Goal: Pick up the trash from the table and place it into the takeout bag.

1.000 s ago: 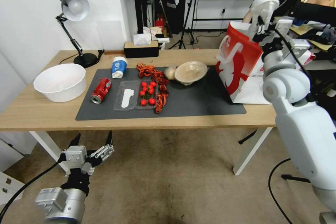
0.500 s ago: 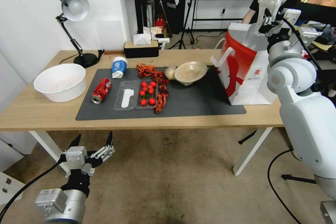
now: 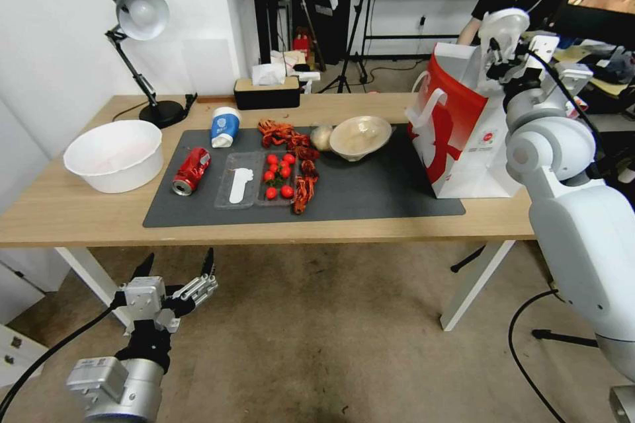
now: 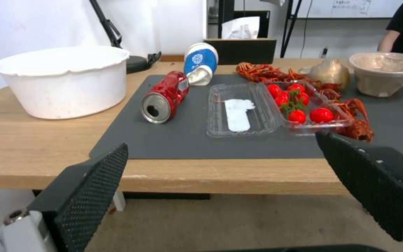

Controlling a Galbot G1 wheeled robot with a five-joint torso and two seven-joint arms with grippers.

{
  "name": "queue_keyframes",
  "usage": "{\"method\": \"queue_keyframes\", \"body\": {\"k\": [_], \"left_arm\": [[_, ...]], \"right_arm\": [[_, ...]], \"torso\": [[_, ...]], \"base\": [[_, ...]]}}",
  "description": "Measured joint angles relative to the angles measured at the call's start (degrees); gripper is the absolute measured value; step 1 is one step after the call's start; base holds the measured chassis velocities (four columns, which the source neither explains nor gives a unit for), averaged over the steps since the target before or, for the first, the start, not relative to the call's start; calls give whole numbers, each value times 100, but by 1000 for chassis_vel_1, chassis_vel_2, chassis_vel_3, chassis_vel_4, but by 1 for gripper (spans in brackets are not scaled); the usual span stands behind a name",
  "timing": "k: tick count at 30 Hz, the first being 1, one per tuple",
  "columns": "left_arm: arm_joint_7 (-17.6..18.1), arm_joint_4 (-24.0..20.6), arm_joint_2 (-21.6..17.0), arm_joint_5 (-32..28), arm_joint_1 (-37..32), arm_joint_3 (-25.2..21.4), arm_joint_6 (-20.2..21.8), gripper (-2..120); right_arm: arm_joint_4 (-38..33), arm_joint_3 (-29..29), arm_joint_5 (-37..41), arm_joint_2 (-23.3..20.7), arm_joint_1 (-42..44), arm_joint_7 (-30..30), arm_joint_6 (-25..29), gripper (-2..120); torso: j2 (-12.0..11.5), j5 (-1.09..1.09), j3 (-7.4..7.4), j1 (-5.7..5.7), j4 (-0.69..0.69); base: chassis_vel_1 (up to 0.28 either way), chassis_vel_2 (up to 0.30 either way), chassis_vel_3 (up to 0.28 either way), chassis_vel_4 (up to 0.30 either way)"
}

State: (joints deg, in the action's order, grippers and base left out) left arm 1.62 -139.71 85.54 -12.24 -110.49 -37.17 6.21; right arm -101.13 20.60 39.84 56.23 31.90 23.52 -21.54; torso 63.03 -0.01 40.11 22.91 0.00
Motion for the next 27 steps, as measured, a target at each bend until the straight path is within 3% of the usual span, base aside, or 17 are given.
{"method": "queue_keyframes", "body": {"k": [12, 17, 23, 27], "left_arm": [[-9, 10, -21, -1, 21, -10, 0, 100], [-11, 13, -20, -2, 29, -10, -1, 100], [-14, 16, -5, 0, 28, -6, -3, 100], [-26, 19, -3, 5, 23, -15, -10, 100]], "right_arm": [[-80, -22, 0, 41, 57, -4, -8, 95], [-187, -25, 75, 41, 108, -61, 19, 100], [-880, -26, 410, -2, 525, -397, 159, 100], [-1663, -60, 267, -20, 1320, -822, 309, 100]], "torso": [[0, 0, 0, 0, 0], [0, 0, 0, 1, 0], [0, -1, 0, 0, 0], [0, 0, -1, 0, 0]], "base": [[0, 0, 0, 0], [0, 0, 0, 0], [0, 0, 0, 0], [0, 0, 0, 0]]}}
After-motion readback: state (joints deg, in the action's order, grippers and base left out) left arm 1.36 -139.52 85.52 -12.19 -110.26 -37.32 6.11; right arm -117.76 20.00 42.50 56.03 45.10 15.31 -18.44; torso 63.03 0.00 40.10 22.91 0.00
